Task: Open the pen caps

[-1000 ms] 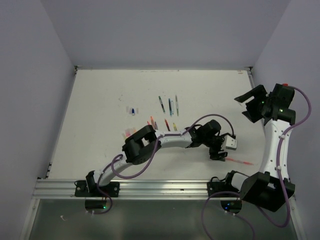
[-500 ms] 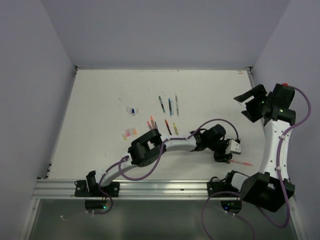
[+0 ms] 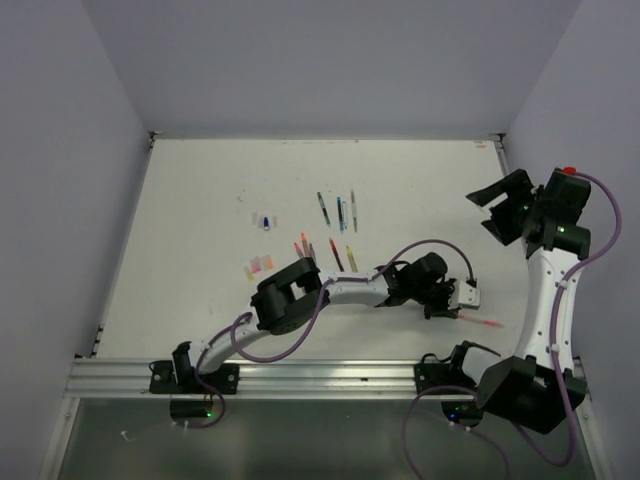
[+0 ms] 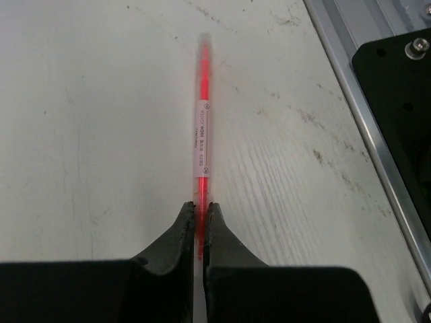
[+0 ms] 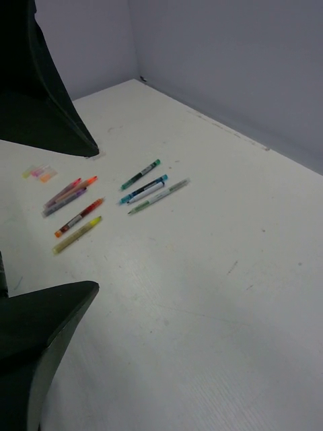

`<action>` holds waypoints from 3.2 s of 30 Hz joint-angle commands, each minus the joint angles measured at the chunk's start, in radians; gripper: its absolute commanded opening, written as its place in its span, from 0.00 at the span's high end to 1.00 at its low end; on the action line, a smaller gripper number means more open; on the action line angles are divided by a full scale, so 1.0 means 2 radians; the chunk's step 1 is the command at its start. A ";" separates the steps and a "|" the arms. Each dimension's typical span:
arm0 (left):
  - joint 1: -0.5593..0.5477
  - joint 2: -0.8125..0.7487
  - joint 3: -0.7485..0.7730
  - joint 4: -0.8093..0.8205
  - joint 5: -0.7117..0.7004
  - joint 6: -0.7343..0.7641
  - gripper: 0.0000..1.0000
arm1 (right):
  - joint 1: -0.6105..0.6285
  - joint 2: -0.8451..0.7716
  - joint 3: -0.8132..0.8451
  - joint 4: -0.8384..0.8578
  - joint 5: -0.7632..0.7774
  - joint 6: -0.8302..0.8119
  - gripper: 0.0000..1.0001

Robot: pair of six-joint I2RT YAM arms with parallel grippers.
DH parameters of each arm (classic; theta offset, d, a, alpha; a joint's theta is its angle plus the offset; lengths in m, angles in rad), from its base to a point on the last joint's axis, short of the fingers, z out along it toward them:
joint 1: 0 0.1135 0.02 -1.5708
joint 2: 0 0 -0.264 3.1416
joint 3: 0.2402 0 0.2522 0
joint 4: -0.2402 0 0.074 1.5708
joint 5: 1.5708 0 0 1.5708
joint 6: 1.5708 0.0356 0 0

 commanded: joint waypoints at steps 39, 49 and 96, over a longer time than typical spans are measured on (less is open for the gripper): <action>0.135 -0.631 -0.547 0.105 -0.409 -0.268 1.00 | 0.313 0.057 -0.099 0.282 -0.024 0.110 0.27; 0.140 -0.661 -0.558 0.129 -0.414 -0.290 1.00 | 0.413 0.126 -0.080 0.359 0.029 0.154 0.40; 0.197 -0.652 -0.617 0.147 -0.240 -0.333 0.67 | 0.470 0.174 -0.027 0.339 0.029 0.094 1.00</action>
